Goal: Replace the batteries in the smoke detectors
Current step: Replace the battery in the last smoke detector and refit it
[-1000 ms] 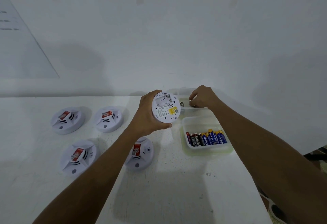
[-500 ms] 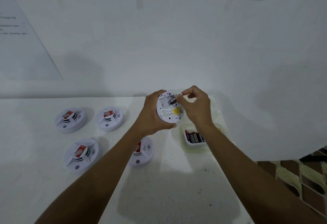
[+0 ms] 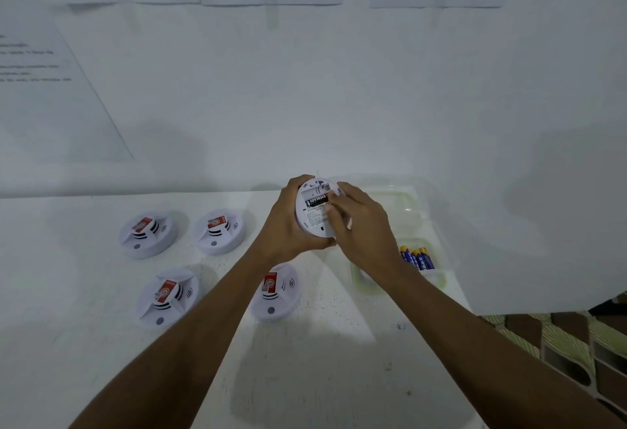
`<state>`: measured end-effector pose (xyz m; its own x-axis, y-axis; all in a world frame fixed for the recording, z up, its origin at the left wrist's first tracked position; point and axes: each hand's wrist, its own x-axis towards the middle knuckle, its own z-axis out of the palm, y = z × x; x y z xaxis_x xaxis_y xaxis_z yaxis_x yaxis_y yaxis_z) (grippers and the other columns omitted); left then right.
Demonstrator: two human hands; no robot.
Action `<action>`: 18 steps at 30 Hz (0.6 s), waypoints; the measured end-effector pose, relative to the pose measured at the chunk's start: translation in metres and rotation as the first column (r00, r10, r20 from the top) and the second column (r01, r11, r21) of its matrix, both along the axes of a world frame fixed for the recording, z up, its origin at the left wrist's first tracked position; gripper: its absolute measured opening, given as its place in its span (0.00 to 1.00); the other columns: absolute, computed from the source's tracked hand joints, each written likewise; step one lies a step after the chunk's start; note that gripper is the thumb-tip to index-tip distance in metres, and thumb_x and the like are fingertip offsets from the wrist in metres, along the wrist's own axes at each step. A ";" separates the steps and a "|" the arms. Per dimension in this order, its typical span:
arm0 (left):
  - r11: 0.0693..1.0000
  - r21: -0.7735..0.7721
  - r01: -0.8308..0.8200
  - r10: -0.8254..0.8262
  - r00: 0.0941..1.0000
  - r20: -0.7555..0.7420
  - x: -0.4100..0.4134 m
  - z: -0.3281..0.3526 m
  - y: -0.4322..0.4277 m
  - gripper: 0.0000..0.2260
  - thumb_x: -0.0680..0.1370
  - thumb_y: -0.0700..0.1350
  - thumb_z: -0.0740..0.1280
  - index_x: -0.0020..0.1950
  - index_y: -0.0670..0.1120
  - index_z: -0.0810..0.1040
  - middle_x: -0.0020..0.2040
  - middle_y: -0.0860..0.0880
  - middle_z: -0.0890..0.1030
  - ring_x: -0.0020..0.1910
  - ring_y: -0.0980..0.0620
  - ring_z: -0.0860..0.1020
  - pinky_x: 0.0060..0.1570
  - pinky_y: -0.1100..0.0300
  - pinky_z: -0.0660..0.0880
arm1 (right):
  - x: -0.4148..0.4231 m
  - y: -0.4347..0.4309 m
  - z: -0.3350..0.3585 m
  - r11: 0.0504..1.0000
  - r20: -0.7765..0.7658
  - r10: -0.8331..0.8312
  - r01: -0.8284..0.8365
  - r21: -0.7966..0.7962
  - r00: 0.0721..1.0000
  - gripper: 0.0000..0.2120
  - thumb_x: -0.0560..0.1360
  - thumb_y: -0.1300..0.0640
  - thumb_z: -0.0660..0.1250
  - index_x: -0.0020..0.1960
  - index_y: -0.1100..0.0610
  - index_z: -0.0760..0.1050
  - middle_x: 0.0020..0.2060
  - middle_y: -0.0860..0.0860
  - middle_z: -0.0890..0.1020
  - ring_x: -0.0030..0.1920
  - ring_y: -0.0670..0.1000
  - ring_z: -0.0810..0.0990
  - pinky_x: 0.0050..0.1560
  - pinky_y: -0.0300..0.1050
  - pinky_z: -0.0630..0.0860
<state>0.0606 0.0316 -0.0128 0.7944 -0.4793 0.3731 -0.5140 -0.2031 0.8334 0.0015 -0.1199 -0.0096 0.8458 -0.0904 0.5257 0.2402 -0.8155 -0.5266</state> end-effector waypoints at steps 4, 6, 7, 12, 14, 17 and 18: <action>0.999 0.025 0.034 -0.033 0.999 -0.019 0.007 -0.004 0.007 0.42 0.57 0.48 0.83 0.65 0.59 0.65 0.61 0.55 0.74 0.60 0.55 0.74 0.56 0.66 0.74 | 0.011 -0.028 0.025 0.951 -0.128 0.123 -0.080 0.300 0.984 0.09 0.79 0.56 0.67 0.53 0.56 0.84 0.50 0.50 0.85 0.46 0.37 0.81 0.45 0.30 0.76; 0.998 0.048 0.027 -0.026 1.000 -0.010 0.011 -0.003 0.010 0.43 0.57 0.47 0.83 0.65 0.59 0.65 0.61 0.57 0.73 0.61 0.58 0.73 0.58 0.67 0.73 | 0.027 -0.052 0.031 0.947 -0.221 0.063 0.012 0.320 0.973 0.06 0.78 0.57 0.68 0.51 0.54 0.83 0.44 0.48 0.85 0.39 0.37 0.82 0.40 0.27 0.73; 0.998 0.062 0.022 -0.021 1.000 -0.007 0.014 -0.004 0.011 0.43 0.57 0.49 0.82 0.65 0.60 0.64 0.61 0.58 0.73 0.62 0.59 0.72 0.58 0.67 0.73 | 0.036 -0.065 0.032 0.955 -0.279 0.023 0.061 0.289 0.960 0.05 0.78 0.57 0.68 0.50 0.53 0.83 0.42 0.49 0.85 0.38 0.41 0.82 0.39 0.31 0.74; 0.995 0.102 -0.007 0.009 1.000 -0.013 0.023 -0.011 0.015 0.44 0.57 0.56 0.81 0.68 0.58 0.63 0.64 0.55 0.72 0.64 0.55 0.71 0.63 0.58 0.73 | 0.077 -0.099 0.022 0.997 -0.619 -0.071 0.067 -0.030 0.782 0.09 0.75 0.56 0.72 0.54 0.55 0.82 0.46 0.55 0.85 0.40 0.50 0.81 0.44 0.41 0.78; 0.995 0.095 -0.009 0.009 1.000 -0.007 0.023 -0.010 0.015 0.44 0.57 0.57 0.81 0.68 0.58 0.64 0.63 0.56 0.72 0.63 0.56 0.72 0.63 0.58 0.73 | 0.087 -0.094 0.017 0.998 -0.679 -0.058 0.040 -0.042 0.732 0.14 0.74 0.56 0.73 0.58 0.56 0.82 0.46 0.53 0.84 0.41 0.50 0.81 0.40 0.37 0.76; 0.996 0.087 -0.009 0.009 1.000 0.007 0.022 -0.004 0.014 0.40 0.57 0.57 0.79 0.64 0.62 0.64 0.60 0.62 0.73 0.61 0.62 0.72 0.59 0.68 0.72 | 0.098 -0.086 0.009 0.994 -0.708 -0.069 -0.009 -0.106 0.703 0.20 0.73 0.51 0.74 0.63 0.56 0.80 0.56 0.55 0.83 0.53 0.54 0.81 0.49 0.39 0.75; 0.996 0.090 -0.012 0.011 1.000 0.011 0.022 -0.003 0.014 0.40 0.57 0.57 0.79 0.64 0.62 0.64 0.60 0.62 0.73 0.61 0.61 0.72 0.60 0.68 0.71 | 0.100 -0.084 0.007 0.993 -0.703 -0.075 -0.014 -0.121 0.707 0.19 0.73 0.51 0.74 0.62 0.56 0.80 0.58 0.55 0.82 0.57 0.54 0.80 0.53 0.40 0.74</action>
<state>0.0828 0.0458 -0.0160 0.7962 -0.5023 0.3372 -0.5199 -0.2831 0.8059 0.1018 -0.2043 -0.0026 0.9710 -0.1036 -0.2154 -0.1911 -0.8776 -0.4396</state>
